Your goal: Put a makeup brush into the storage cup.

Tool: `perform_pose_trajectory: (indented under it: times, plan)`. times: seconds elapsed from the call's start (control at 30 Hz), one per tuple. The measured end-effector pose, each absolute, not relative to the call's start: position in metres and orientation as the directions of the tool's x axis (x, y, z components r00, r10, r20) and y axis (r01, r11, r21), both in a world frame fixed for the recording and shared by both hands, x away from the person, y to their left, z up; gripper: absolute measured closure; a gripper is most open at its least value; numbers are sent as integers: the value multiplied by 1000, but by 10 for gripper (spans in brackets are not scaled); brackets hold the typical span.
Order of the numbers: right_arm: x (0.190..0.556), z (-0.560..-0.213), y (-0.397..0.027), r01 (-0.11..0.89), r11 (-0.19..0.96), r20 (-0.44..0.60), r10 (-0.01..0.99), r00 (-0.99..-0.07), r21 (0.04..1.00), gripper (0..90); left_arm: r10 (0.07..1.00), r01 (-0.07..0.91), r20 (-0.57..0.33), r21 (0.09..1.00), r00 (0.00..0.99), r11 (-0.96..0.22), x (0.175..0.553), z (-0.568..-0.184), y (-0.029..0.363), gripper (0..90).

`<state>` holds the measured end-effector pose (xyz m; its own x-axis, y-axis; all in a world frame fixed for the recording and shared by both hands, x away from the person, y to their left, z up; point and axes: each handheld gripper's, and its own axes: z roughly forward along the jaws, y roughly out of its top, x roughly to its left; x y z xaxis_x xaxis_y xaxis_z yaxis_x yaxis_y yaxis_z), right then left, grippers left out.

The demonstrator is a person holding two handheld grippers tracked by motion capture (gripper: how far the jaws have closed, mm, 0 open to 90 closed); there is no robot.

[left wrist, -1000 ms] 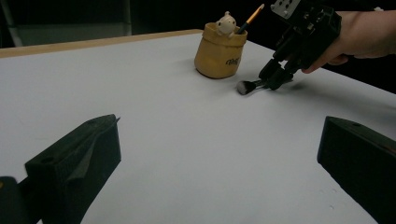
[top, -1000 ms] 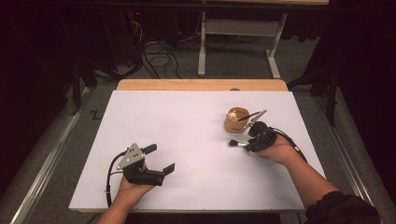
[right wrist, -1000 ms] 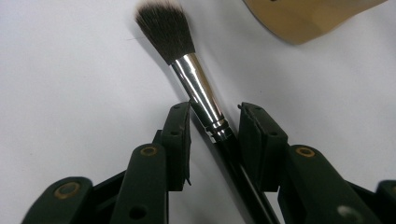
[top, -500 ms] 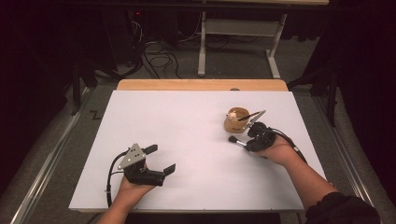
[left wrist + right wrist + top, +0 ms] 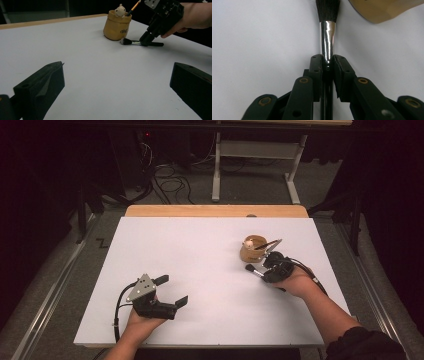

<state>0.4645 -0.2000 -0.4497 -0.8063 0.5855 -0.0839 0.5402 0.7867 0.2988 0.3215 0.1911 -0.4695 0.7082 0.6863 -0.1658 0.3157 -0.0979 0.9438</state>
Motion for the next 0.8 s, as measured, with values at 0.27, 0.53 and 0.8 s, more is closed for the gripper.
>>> perform_pose_trajectory:
  times: [0.27, 0.53, 0.8]
  plan:
    - [464, -450, -198, 533, 795, -96, 578, -810, 290, 795, 684, 319, -169, 943, 710, -99, 322, -470, 191, 1]
    - [464, -448, -199, 561, 775, -82, 604, -793, 291, 797, 685, 319, -170, 943, 709, -96, 322, -470, 192, 1]
    - [459, -437, -207, 567, 753, -65, 619, -783, 334, 797, 688, 320, -170, 943, 706, -95, 322, -470, 192, 1]
